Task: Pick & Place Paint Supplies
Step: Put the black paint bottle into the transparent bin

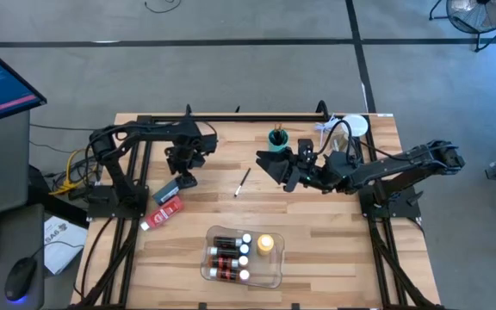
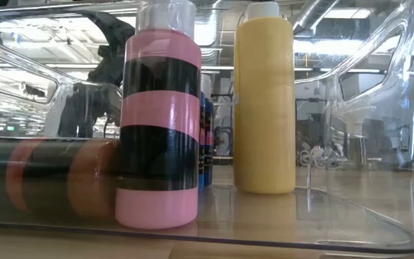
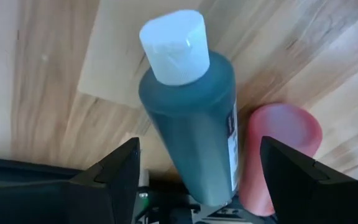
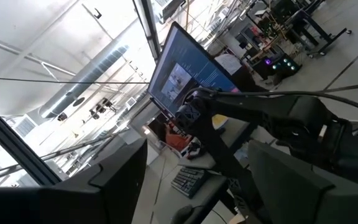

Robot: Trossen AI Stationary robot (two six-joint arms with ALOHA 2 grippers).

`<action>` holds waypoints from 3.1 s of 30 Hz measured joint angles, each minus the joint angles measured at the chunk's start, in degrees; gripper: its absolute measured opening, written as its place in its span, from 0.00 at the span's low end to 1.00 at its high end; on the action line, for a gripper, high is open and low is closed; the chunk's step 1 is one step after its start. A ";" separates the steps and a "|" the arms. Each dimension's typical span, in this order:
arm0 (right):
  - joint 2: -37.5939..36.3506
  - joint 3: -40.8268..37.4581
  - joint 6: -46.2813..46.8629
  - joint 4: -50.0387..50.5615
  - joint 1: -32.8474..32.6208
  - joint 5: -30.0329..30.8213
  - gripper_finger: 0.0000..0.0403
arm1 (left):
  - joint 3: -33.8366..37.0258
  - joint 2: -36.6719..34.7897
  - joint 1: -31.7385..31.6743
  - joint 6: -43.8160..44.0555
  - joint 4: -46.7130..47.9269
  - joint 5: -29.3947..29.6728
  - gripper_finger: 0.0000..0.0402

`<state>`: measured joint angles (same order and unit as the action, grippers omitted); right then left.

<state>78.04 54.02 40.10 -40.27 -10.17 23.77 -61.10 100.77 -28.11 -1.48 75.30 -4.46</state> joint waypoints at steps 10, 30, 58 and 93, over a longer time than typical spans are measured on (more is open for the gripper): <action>0.00 0.00 -0.09 0.00 0.15 0.00 0.67 | 1.22 0.26 0.23 0.10 -4.77 -0.40 0.59; 0.00 0.00 -0.13 0.02 0.17 0.00 0.67 | 1.33 5.35 0.38 -0.15 -7.08 -1.00 0.59; -2.32 0.00 1.04 1.41 0.11 -8.82 0.67 | 0.98 -27.97 1.44 5.61 -8.25 -1.71 0.24; -23.35 0.00 -11.74 34.89 -28.65 11.37 0.67 | -31.54 -5.72 64.16 22.76 -51.84 40.72 0.24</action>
<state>54.69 54.02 28.36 -5.38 -38.82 35.14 -92.64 95.05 36.05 21.27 23.46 36.25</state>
